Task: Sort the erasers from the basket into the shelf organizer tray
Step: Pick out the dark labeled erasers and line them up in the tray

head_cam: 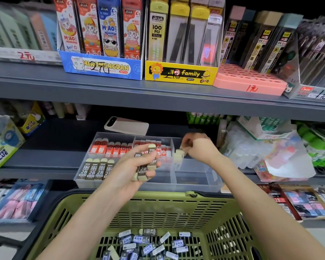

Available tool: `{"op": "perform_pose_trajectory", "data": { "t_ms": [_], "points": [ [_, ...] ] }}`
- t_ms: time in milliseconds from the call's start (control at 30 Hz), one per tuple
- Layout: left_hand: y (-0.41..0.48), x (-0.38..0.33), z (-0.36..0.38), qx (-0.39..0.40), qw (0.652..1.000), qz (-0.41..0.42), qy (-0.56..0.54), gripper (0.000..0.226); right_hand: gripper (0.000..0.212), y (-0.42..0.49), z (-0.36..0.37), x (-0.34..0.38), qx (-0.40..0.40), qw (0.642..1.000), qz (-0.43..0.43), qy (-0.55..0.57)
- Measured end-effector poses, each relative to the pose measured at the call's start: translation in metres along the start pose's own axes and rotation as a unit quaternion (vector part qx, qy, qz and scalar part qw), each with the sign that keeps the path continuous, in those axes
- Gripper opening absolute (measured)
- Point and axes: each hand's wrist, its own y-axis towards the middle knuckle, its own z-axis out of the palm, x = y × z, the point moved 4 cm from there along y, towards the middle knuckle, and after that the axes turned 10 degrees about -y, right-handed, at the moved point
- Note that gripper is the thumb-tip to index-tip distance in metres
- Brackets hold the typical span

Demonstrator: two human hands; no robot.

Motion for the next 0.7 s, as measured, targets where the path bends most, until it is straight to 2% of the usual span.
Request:
{"op": "perform_pose_trajectory", "data": {
  "t_ms": [167, 300, 467, 567, 700],
  "points": [
    [0.0, -0.001, -0.003, 0.007, 1.0, -0.001, 0.001, 0.053, 0.01, 0.002, 0.011, -0.009, 0.061, 0.977, 0.039, 0.203],
    [0.0, 0.001, -0.004, 0.006, 1.0, -0.002, -0.001, 0.056, 0.022, 0.0, 0.016, -0.002, 0.038, 0.955, 0.056, 0.288],
    [-0.001, 0.003, 0.0, 0.001, 1.0, -0.001, -0.008, 0.055, 0.024, 0.003, 0.02, -0.002, 0.024, 0.956, 0.063, 0.284],
    [-0.002, 0.002, 0.002, -0.002, 1.0, 0.001, -0.003, 0.056, 0.023, 0.005, 0.017, -0.001, 0.012, 0.983, 0.047, 0.176],
    [-0.007, -0.001, 0.003, 0.0, 1.0, 0.008, 0.013, 0.048, 0.021, -0.001, 0.011, 0.003, 0.019, 0.996, 0.024, 0.079]
  ]
}}
